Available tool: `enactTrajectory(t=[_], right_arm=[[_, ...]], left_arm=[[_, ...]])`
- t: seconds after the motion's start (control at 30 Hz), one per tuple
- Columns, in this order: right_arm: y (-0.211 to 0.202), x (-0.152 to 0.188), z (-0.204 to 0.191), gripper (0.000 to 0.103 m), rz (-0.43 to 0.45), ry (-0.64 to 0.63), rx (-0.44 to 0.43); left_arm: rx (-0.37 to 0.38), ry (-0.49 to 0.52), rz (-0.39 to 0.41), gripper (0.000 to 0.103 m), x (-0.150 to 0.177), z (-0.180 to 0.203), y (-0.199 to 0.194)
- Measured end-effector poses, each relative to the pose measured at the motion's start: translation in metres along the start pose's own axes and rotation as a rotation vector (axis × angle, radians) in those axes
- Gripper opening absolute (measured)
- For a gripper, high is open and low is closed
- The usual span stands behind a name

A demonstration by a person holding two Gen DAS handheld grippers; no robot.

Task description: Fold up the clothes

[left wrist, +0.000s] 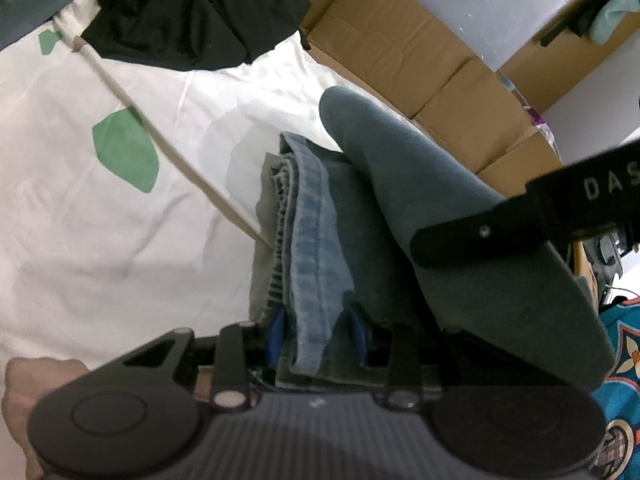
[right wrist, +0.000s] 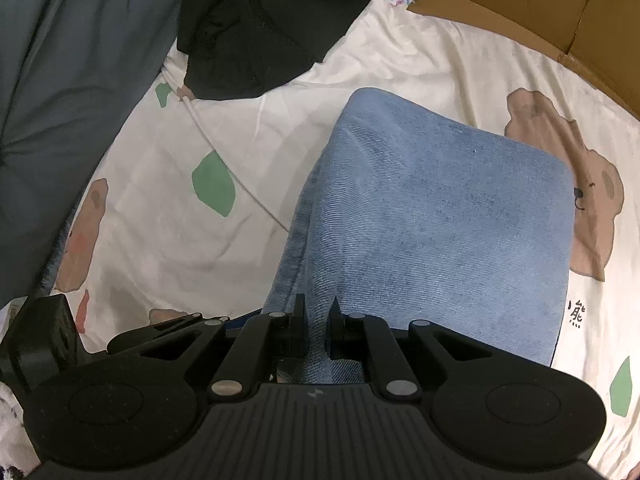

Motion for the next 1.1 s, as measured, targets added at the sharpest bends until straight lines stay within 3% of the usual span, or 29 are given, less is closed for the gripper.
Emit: enactTrajectory(t=[0.33, 0.47, 0.63, 0.83, 0.93, 1.1], right_arm=[[0.008, 0.005, -0.005, 0.009, 0.006, 0.015, -0.03], [0.018, 0.011, -0.004, 0.026, -0.013, 0.041, -0.079], [0.013, 0.023, -0.004, 0.026, -0.031, 0.095, -0.181], [-0.013, 0.027, 0.02, 0.027, 0.033, 0.165, -0.219], [-0.024, 0.032, 0.046, 0.027, 0.078, 0.182, -0.188], [-0.025, 0.056, 0.098, 0.026, 0.084, 0.23, -0.071]], left_arm=[[0.013, -0.005, 0.002, 0.036, 0.002, -0.002, -0.004], [-0.044, -0.025, 0.009, 0.041, 0.006, -0.01, -0.018], [-0.073, -0.058, 0.026, 0.041, 0.009, -0.016, -0.043], [-0.113, -0.122, 0.04, 0.041, 0.009, -0.034, -0.068], [-0.064, -0.161, 0.045, 0.052, 0.008, -0.034, -0.071], [0.016, -0.193, 0.042, 0.06, 0.008, -0.026, -0.059]])
Point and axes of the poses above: each gripper's, at about its wrist camera, not at the fingertips, and y roughly the way its jaws point, z to its right, x to its underside, the point moved 5 cm from there along y, roughly the way its jaws point, and after that the axes turned 5 degrees about y, right-handed, at the moved point
